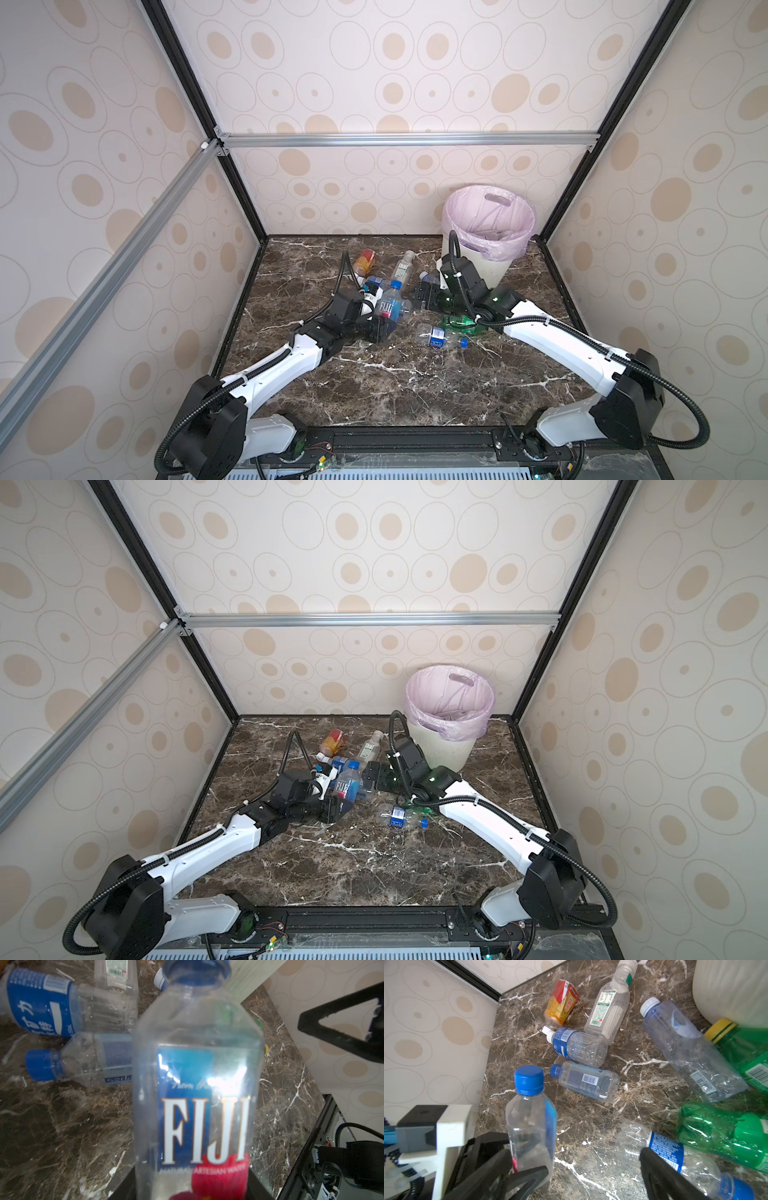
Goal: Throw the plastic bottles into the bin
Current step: 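Lift the FIJI bottle with the left gripper while the right grasps its blue cap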
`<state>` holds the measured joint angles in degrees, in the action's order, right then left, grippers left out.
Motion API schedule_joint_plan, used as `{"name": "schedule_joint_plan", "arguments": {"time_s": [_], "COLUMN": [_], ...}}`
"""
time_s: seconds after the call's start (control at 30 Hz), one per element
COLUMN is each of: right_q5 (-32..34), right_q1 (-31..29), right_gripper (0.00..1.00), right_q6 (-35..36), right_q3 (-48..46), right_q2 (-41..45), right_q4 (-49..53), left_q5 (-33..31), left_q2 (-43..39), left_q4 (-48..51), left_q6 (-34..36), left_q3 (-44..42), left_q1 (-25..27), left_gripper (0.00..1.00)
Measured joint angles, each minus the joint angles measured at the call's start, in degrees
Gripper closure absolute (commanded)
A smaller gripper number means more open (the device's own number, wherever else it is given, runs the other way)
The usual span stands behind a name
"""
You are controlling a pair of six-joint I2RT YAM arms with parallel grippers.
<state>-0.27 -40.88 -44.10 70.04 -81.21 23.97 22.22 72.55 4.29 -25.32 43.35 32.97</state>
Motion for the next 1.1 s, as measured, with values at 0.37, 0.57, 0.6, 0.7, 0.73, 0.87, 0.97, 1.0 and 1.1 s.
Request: {"name": "schedule_joint_plan", "arguments": {"time_s": [0.37,0.57,0.6,0.7,0.73,0.87,0.97,1.0,1.1], "right_q5": [-0.66,-1.31,-1.42,-1.68,-1.7,-2.14,-2.54,-2.56,-2.54], "right_q1": [0.0,0.0,0.0,0.0,0.0,0.0,0.0,0.0,0.0], "right_gripper": [0.09,0.14,0.15,0.18,0.2,0.3,0.39,0.42,0.49], "right_q6": [1.05,1.07,1.03,0.96,0.85,0.52,0.31,0.26,0.17], "right_q3": [2.21,2.32,2.32,2.32,2.32,2.32,2.32,2.32,2.32], "right_q2": [-0.17,-1.14,-1.38,-1.99,-2.14,-2.36,-2.36,-2.36,-2.36], "right_q4": [-1.33,-2.56,-2.71,-3.23,-3.45,-3.98,-4.33,-4.37,-4.35], "left_q5": [2.75,3.45,3.48,3.52,3.52,3.65,3.67,3.67,3.65], "left_q2": [3.58,4.17,4.17,4.17,4.17,4.15,4.13,4.13,3.93], "left_q4": [-4.37,-5.29,-5.62,-6.64,-6.84,-7.41,-7.89,-8.02,-8.11], "left_q6": [-2.19,-3.48,-3.72,-4.52,-4.74,-5.35,-5.64,-5.77,-6.01], "left_q3": [6.32,6.51,6.51,6.51,6.51,6.49,6.45,6.45,6.4], "left_q1": [2.71,4.17,4.35,4.76,4.9,5.27,5.35,5.38,5.38], "left_gripper": [0.46,0.46,0.45,0.45,0.45,0.44,0.42,0.42,0.41]}}
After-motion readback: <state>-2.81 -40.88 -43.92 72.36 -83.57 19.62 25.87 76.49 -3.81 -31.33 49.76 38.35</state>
